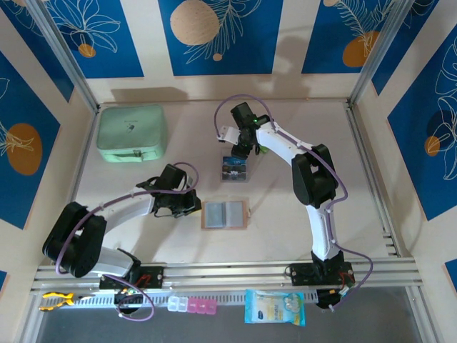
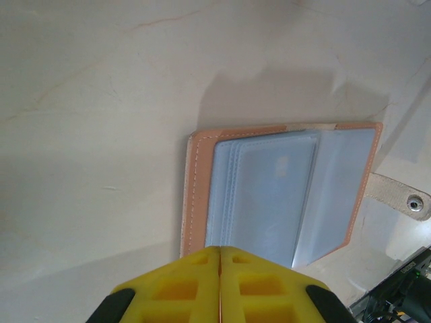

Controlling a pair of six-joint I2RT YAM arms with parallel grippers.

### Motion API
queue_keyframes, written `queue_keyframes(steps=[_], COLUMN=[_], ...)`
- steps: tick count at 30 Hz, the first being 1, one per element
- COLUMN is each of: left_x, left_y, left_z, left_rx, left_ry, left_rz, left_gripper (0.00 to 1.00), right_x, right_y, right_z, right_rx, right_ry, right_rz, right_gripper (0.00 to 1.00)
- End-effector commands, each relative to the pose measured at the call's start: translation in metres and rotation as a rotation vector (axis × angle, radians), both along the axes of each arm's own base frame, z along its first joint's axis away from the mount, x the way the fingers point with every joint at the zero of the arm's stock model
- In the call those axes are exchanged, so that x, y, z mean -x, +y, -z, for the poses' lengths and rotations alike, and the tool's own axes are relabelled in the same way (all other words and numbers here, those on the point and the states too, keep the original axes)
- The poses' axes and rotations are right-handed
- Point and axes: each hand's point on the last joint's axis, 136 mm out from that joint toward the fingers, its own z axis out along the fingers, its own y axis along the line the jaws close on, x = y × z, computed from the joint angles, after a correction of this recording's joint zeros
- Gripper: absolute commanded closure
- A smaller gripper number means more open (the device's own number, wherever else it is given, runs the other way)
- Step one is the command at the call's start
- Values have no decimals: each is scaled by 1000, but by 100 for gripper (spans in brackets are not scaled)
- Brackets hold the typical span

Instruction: Take the credit cards out of the card holder

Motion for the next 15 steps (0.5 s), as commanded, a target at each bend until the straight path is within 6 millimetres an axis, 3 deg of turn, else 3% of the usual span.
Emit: queue_keyframes(steps=[1,9,15], left_x=[4,4,6], left_y=[5,3,-2], left_z=[1,2,4], left_rx=[3,16,42], left_ry=[13,13,20], left_rz=[-1,2,9], left_gripper=[92,91,91], right_x=[8,2,29], right_y=[1,3,16], right_z=[-4,-45,-67], right_rx=[4,-58,-187], right_ry=[-1,-89,-48], right_rz=[-9,48,150], right_gripper=[36,37,38])
